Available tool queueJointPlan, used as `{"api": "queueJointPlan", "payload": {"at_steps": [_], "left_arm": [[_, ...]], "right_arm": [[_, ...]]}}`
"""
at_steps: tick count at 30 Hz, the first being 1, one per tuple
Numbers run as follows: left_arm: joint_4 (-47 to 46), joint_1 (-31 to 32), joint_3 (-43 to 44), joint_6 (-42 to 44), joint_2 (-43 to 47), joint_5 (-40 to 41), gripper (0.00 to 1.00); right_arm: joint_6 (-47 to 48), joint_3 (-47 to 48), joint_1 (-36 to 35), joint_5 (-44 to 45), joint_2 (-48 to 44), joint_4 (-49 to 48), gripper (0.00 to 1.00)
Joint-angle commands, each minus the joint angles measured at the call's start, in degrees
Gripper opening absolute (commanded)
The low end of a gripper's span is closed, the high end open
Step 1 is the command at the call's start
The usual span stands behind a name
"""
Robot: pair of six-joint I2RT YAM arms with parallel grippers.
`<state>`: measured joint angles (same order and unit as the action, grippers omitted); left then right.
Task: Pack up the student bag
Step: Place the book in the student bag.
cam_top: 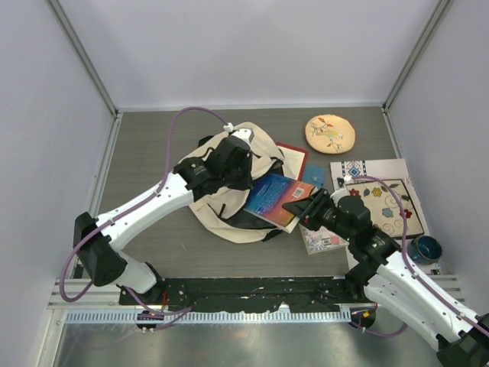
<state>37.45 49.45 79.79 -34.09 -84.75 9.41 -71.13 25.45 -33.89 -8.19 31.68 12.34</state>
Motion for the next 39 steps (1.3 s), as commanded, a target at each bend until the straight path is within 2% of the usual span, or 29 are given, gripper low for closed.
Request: {"api": "queueJointPlan", "payload": {"at_steps": [1, 8, 14, 18, 22, 28, 33, 37, 39], "left_arm": [[-2.65, -0.06, 3.97, -1.60, 3.98, -0.44, 0.00], [-2.74, -0.06, 3.88, -2.30, 5.82, 0.26, 0.00], [-3.17, -0.06, 4.15, -3.00, 6.35, 1.14, 0.00], [-2.39, -0.06, 4.67, -3.79, 5.92, 2.72, 0.00], [-2.56, -0.06, 4.76, -3.88, 5.74, 2.63, 0.00], [-3.17, 0.03, 3.71, -4.76, 7.31, -0.27, 0.00], [-4.14, -0.06, 1.16, -5.73, 9.95, -0.80, 0.00], [-3.88, 0.03, 0.81, -5.99, 10.75, -0.88, 0.00], [-3.79, -0.06, 0.72, -5.91, 11.01, -0.71, 0.00]], "right_arm": [[-5.15, 1.00, 0.14, -2.62, 4.07, -26.03, 0.01], [-8.67, -1.28, 0.05, -2.63, 12.69, -37.81, 0.01], [-8.15, 0.38, -1.26, -2.36, 18.32, -42.75, 0.01], [-7.44, 1.88, -3.90, -1.67, 21.31, -43.80, 0.01], [-6.65, 1.80, -10.04, 2.20, 23.24, -45.11, 0.01], [-7.44, -3.65, -11.11, 10.27, 26.93, -62.75, 0.01], [-8.66, -0.58, -11.02, 9.06, 38.88, -72.53, 0.01], [-9.47, 1.09, -11.11, 10.03, 48.02, -84.29, 0.01], [-7.89, 3.71, -11.28, 9.42, 51.70, -86.15, 0.01]]}}
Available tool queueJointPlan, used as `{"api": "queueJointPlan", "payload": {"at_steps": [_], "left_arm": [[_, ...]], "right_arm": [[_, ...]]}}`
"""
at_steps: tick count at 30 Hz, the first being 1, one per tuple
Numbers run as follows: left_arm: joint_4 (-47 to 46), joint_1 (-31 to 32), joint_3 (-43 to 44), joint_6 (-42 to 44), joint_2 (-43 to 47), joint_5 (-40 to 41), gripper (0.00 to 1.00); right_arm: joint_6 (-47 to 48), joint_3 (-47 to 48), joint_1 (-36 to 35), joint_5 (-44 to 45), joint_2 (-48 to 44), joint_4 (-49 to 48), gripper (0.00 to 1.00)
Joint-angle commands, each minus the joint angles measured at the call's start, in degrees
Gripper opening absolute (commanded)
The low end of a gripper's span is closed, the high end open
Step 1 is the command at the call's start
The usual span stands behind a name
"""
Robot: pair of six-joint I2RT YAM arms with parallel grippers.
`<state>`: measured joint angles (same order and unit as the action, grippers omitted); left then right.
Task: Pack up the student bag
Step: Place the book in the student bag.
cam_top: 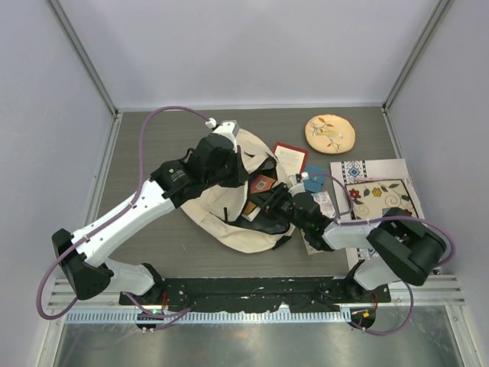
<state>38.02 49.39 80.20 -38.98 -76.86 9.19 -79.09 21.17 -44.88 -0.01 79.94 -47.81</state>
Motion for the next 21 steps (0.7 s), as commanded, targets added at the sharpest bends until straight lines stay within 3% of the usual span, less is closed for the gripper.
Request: {"api": "queueJointPlan", "payload": {"at_steps": [1, 12, 21], "left_arm": [[-4.01, 0.01, 0.39, -0.92, 2.95, -0.49, 0.00], [-3.21, 0.01, 0.66, 0.22, 3.65, -0.14, 0.00], [-3.30, 0.01, 0.66, -0.04, 5.05, -0.67, 0.00]], "right_arm": [[0.86, 8.71, -0.47, 1.33, 4.42, -26.97, 0.01], [4.90, 14.07, -1.52, 4.67, 16.73, -31.03, 0.06], [6.14, 19.68, -2.75, 7.13, 27.19, -34.10, 0.01]]}}
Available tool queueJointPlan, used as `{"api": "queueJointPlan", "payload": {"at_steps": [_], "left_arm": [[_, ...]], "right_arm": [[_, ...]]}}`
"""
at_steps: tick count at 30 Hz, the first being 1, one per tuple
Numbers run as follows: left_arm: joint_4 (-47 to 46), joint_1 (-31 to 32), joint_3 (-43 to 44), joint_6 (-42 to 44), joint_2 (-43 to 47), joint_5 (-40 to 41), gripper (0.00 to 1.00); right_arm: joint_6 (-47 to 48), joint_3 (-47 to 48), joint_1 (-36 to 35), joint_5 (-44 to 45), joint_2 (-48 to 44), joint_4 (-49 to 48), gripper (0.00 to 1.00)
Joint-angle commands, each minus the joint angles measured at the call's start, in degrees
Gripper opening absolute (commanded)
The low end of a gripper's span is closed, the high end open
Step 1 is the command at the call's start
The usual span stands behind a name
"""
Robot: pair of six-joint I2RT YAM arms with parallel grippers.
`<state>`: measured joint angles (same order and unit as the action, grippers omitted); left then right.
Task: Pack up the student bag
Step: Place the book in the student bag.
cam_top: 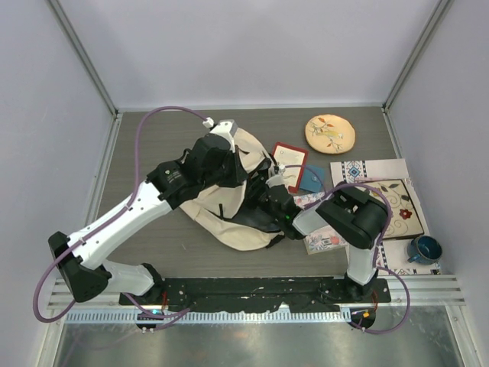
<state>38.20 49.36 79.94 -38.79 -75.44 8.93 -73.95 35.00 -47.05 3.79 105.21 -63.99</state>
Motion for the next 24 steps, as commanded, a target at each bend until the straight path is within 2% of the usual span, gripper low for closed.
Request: {"api": "queueJointPlan", "payload": {"at_steps": [1, 8, 9, 11, 12, 14, 15, 16, 17, 24], "left_arm": [[-3.48, -0.06, 0.83, -0.24, 3.63, -0.32, 0.00], [-4.71, -0.15, -3.12, -1.82, 4.51, 0.91, 0.00], [-4.36, -0.15, -3.56, -1.91, 4.77, 1.44, 0.00], [-3.92, -0.32, -4.79, -1.91, 5.12, 3.63, 0.00], [-3.66, -0.58, -5.23, -2.00, 5.30, 4.07, 0.00], [-3.65, -1.11, -6.54, -2.17, 5.74, 4.69, 0.00], [-3.83, -1.29, -7.08, -2.26, 5.83, 4.87, 0.00], [-4.00, -1.46, -7.60, -2.43, 6.18, 4.96, 0.00], [-4.18, -1.90, -8.48, -2.52, 6.44, 5.13, 0.00], [-4.53, -3.40, -10.86, -2.79, 7.32, 5.83, 0.00]], "right_arm": [[0.66, 6.65, -0.85, 4.28, 2.54, -17.06, 0.01], [-3.73, 7.54, -2.08, 9.91, 4.22, -3.54, 0.02], [-4.26, 7.88, -2.08, 10.01, 3.00, 4.75, 0.12], [-2.35, 8.94, -2.08, 9.40, 2.11, 14.19, 0.28], [-1.99, 9.12, -2.08, 8.61, 1.76, 16.07, 0.45], [-0.94, 9.29, -2.08, 7.99, 0.70, 20.97, 0.57], [-0.32, 9.29, -2.08, 7.12, 0.35, 22.75, 0.66], [-0.05, 9.29, -2.00, 6.67, -0.52, 23.90, 0.70], [0.47, 9.03, -2.00, 5.97, -0.88, 24.87, 0.83], [3.46, 9.65, -2.00, 5.08, -6.06, 40.67, 0.85]]}}
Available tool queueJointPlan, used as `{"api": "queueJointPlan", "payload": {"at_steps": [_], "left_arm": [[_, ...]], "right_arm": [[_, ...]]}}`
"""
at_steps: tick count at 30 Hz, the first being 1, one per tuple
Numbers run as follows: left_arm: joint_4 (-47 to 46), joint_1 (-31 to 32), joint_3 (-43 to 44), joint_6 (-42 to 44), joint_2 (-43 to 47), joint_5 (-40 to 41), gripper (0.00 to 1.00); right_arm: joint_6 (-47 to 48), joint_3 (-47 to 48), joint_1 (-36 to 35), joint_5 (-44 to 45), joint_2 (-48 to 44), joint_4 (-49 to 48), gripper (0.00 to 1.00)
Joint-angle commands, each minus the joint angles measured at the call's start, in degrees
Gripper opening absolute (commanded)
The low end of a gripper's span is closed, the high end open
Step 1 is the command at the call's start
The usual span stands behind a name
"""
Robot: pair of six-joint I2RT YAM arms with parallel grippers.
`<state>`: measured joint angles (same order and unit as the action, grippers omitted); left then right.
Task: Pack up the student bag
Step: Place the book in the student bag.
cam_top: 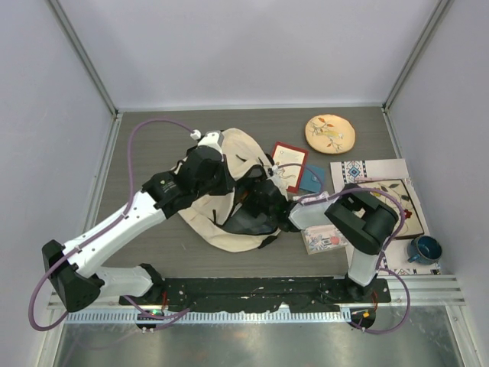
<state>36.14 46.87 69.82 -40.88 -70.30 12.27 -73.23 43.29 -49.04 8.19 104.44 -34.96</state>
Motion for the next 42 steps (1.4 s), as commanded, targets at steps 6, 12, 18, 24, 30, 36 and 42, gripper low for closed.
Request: {"api": "queueJointPlan", "payload": {"at_steps": [6, 12, 18, 24, 30, 36, 42], "left_arm": [[-3.01, -1.70, -1.79, -0.69, 2.28, 2.58, 0.00], [-4.06, -1.78, -1.88, -0.86, 1.57, 1.44, 0.00], [-4.41, -1.79, -2.06, -1.13, 1.13, -0.58, 0.00], [-4.68, -1.78, -3.02, -1.30, 1.92, -0.76, 0.00], [-3.45, -1.78, -3.03, -1.30, 2.36, 1.25, 0.00], [1.56, -1.87, -2.76, 0.71, 2.80, 5.91, 0.00], [4.03, -2.05, -5.91, 2.38, 6.49, 9.44, 0.00]], "right_arm": [[3.18, -1.18, -0.36, 0.96, -10.30, 18.79, 0.85], [1.78, -4.09, -0.71, 0.96, -12.42, 15.80, 0.82], [2.39, -2.95, -0.80, 1.13, -9.70, 8.77, 0.33], [4.76, 4.69, -0.88, -2.11, -5.31, 8.59, 0.08], [6.25, 4.44, -0.62, -4.23, -5.38, 6.66, 0.11], [12.13, -4.78, -0.80, -1.60, -19.23, 5.78, 0.43], [20.84, -8.92, -0.80, 0.25, -34.20, 20.88, 0.57]]}}
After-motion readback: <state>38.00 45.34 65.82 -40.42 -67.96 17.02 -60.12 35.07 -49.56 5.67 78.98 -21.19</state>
